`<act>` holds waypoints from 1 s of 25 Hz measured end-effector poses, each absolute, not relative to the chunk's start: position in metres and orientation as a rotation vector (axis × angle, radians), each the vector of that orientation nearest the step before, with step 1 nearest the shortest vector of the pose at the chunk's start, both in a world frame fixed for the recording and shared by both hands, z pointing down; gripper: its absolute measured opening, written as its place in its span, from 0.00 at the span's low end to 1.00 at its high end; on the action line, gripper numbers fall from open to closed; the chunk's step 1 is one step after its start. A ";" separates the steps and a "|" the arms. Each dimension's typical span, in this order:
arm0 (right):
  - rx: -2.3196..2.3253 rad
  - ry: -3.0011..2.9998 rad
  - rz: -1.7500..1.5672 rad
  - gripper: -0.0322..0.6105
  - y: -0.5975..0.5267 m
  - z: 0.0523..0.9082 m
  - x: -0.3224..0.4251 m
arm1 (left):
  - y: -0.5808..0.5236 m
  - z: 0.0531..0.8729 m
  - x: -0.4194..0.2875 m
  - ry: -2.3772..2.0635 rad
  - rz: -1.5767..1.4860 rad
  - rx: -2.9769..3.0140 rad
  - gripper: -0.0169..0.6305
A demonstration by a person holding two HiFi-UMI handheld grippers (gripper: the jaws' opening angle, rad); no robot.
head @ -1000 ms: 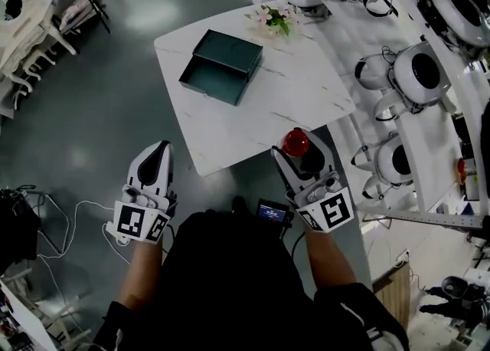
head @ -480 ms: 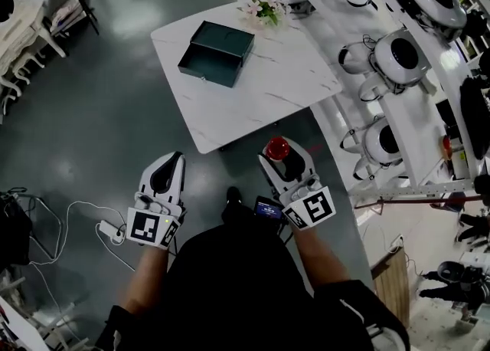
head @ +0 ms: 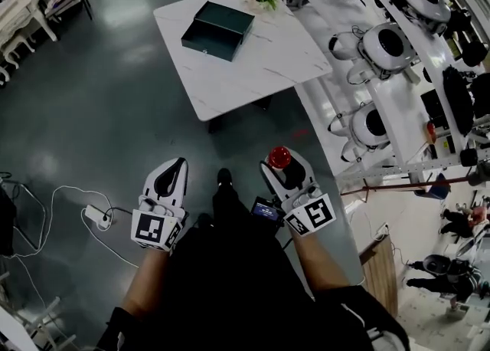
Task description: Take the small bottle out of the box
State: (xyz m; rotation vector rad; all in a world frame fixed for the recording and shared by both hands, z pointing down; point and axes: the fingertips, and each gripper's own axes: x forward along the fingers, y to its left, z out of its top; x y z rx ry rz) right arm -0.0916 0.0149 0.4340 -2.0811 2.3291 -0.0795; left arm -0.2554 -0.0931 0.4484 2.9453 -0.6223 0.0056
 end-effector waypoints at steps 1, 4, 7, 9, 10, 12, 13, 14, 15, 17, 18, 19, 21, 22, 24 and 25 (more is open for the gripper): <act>-2.088 2.329 -0.089 0.42 0.021 0.434 -0.094 | -0.087 0.451 -0.256 -0.614 0.004 2.947 0.05; -2.092 2.337 -0.122 0.42 0.039 0.433 -0.097 | -0.069 0.456 -0.257 -0.604 -0.010 2.943 0.05; -2.073 2.355 -0.126 0.42 0.050 0.430 -0.097 | -0.057 0.459 -0.256 -0.607 -0.014 2.933 0.05; -2.043 2.377 -0.119 0.42 0.054 0.429 -0.096 | -0.048 0.460 -0.254 -0.609 -0.010 2.934 0.05; -2.024 2.391 -0.114 0.42 0.056 0.429 -0.095 | -0.043 0.460 -0.252 -0.611 -0.008 2.936 0.05; -1.979 2.416 -0.102 0.42 0.056 0.427 -0.094 | -0.037 0.457 -0.249 -0.615 -0.003 2.943 0.05; -1.957 2.425 -0.095 0.42 0.056 0.425 -0.092 | -0.035 0.454 -0.247 -0.624 0.001 2.945 0.05; -1.937 2.434 -0.089 0.42 0.055 0.422 -0.090 | -0.034 0.450 -0.245 -0.639 0.005 2.943 0.05; -1.920 2.443 -0.082 0.42 0.056 0.419 -0.088 | -0.033 0.447 -0.242 -0.656 0.005 2.934 0.05; -1.900 2.465 -0.054 0.42 0.060 0.412 -0.080 | -0.029 0.441 -0.235 -0.686 -0.017 2.892 0.05; -1.897 2.478 -0.029 0.42 0.066 0.409 -0.075 | -0.026 0.441 -0.231 -0.698 -0.027 2.871 0.05; -1.899 2.490 -0.002 0.42 0.073 0.406 -0.068 | -0.023 0.442 -0.224 -0.708 -0.020 2.867 0.05; -1.907 2.496 0.022 0.42 0.089 0.406 -0.049 | -0.011 0.442 -0.204 -0.715 0.043 2.927 0.05; -1.908 2.493 0.015 0.42 0.097 0.408 -0.038 | -0.001 0.438 -0.192 -0.705 0.069 2.973 0.05; -1.906 2.487 -0.010 0.42 0.112 0.416 -0.019 | 0.018 0.427 -0.173 -0.673 0.081 3.033 0.05; -1.902 2.483 -0.019 0.42 0.119 0.419 -0.012 | 0.026 0.425 -0.167 -0.669 0.084 3.035 0.05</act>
